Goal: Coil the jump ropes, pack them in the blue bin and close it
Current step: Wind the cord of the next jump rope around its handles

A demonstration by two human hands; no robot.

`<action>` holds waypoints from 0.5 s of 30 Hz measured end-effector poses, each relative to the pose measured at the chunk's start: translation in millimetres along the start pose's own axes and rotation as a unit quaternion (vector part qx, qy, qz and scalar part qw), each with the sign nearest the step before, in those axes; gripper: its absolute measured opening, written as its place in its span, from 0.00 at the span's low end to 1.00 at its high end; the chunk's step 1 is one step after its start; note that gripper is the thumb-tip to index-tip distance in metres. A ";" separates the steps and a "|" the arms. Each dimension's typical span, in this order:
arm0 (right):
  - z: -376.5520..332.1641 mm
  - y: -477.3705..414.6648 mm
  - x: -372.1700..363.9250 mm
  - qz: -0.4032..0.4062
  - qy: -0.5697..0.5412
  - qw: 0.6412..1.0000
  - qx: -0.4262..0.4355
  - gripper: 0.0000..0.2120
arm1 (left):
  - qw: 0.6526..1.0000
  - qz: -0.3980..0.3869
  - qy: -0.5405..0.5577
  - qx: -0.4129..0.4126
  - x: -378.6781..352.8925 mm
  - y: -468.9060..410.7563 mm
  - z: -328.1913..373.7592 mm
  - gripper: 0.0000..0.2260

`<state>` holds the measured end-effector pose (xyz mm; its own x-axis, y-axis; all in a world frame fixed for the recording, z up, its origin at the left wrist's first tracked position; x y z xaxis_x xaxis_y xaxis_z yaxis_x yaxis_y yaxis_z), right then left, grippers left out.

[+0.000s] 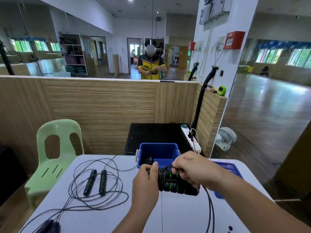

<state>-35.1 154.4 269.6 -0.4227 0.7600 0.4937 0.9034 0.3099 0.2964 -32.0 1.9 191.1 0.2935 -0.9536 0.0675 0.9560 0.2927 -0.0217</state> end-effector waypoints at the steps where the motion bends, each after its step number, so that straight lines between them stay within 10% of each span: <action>1: 2.7 2.1 -6.2 0.005 -0.019 1.000 0.003 0.12 | 1.000 0.007 0.004 0.001 0.9 -1.9 -0.4 0.16; 15: 52.9 6.5 -80.6 0.087 -0.109 0.990 0.031 0.16 | 0.996 0.065 0.062 0.014 0.1 -15.1 7.1 0.16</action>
<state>8.7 125.4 188.5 -0.2402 0.9083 0.3424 0.9669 0.1925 0.1677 -46.4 -2.2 198.5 0.4136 -0.9086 -0.0583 0.9103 0.4140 0.0052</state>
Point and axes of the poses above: each hand's wrist, its own y-axis away from the middle knuckle, its own x-axis out of the back of the hand, z = x × y, the point moved 7 cm from there along -y, towards the middle knuckle, and after that the axes turned 6 degrees about y, right-handed, at the moved point
